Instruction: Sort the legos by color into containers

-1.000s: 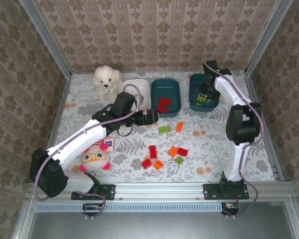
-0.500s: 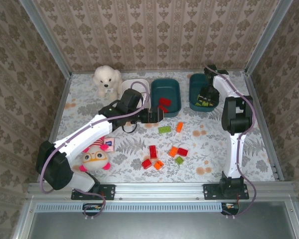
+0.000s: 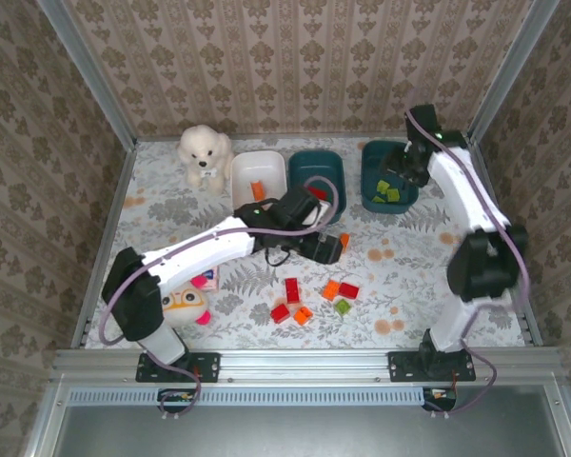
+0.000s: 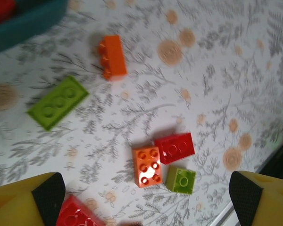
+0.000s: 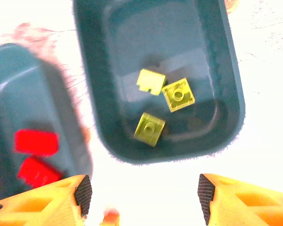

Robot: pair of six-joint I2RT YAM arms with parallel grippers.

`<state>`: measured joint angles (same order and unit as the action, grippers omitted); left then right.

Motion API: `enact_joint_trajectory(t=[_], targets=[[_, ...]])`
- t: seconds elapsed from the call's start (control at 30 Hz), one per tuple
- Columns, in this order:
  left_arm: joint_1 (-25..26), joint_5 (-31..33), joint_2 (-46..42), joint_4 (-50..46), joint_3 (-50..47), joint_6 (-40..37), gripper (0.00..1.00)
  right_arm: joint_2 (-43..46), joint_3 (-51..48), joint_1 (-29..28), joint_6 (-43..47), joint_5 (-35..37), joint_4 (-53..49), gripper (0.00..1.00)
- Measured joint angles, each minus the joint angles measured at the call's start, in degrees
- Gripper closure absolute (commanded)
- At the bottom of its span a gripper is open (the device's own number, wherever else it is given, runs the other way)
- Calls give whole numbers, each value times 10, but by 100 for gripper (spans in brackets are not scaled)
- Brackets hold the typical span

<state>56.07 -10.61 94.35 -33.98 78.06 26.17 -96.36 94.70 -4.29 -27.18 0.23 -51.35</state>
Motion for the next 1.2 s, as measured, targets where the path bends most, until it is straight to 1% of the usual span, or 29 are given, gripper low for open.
enact_joint_trajectory(t=[0.1,0.2,0.23,0.33,0.47,0.53,0.6,0.93,1.07,1.2], targets=[[27,-1,36,-14,22,-14,8,160,-96,-25,0,-12,20,34],[44,-1,67,-30,38,-26,8,312,-195,-48,-10,-34,24,32],[48,-1,77,-35,45,-30,8,356,-225,-50,-16,-40,21,30],[62,0,110,-49,72,-43,8,468,-282,-50,-37,-55,-5,23],[81,1,152,-64,102,-52,8,561,-294,-50,-50,-81,-33,20],[88,1,173,-73,115,-54,8,586,-289,-50,-56,-97,-43,20],[94,1,194,-85,133,-57,8,591,-283,-50,-58,-106,-49,19],[114,27,299,-140,235,-68,7,576,-254,-50,-59,-123,-58,19],[114,36,323,-153,255,-68,7,575,-254,-51,-59,-126,-58,19],[114,41,337,-165,266,-68,10,575,-254,-51,-59,-127,-58,19]])
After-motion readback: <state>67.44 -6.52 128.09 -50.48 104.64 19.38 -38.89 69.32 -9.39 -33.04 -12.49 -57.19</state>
